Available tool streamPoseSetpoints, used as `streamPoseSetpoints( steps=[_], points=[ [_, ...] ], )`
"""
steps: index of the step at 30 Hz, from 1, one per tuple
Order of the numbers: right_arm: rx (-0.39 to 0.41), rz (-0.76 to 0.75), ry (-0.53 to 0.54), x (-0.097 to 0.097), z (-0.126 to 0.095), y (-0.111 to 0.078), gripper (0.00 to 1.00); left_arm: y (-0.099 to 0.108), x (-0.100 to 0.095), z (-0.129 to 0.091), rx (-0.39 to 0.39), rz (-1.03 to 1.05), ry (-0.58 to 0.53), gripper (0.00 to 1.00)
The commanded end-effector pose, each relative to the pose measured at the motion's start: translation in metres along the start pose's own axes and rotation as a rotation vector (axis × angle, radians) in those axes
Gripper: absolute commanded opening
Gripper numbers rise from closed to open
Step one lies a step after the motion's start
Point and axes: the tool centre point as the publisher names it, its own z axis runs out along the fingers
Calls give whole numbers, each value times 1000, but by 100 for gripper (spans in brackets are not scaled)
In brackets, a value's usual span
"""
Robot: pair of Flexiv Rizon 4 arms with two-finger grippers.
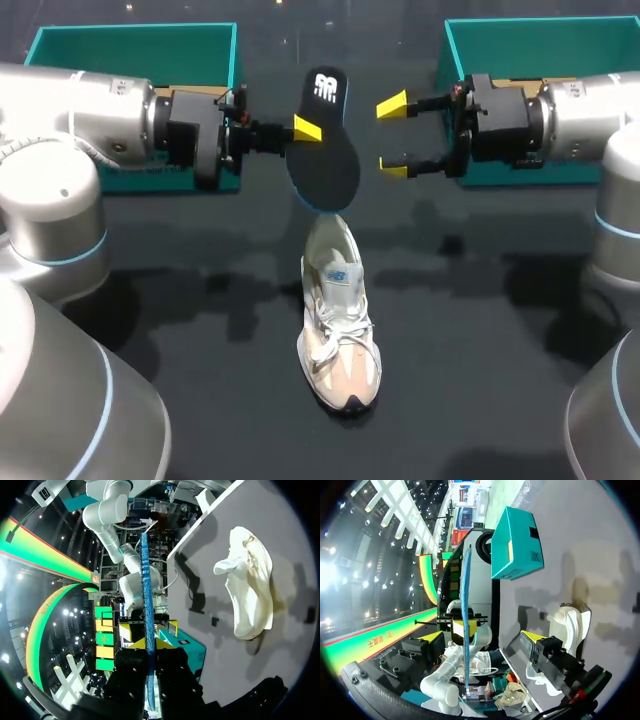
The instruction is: Take the shoe out of the shoebox, open the shoe tongue, remove and reinsert the insole, then place the shoe into the shoebox
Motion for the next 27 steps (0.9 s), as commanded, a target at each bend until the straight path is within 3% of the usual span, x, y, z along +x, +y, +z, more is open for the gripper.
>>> streamPoseSetpoints(
  steps=[1, 6, 18, 21, 26, 27],
  points=[
    [-38, -3, 18, -7, 6, -9, 100, 7, 3, 5, 9, 22, -6, 0],
    [-38, -3, 18, -7, 6, -9, 100, 17, 13, 15, 21, 38, -3, 0],
    [26, -16, -24, -3, 36, -19, 100, 26, 26, 28, 17, 21, -17, 0],
    [36, -15, -21, -5, 41, -19, 77, 26, 27, 29, 9, 14, -27, 0],
    [38, -12, -7, -8, 47, -19, 60, 26, 28, 31, 10, 17, -33, 0],
    [39, -11, -6, -9, 47, -19, 52, 26, 28, 31, 11, 18, -36, 0]
  ],
)
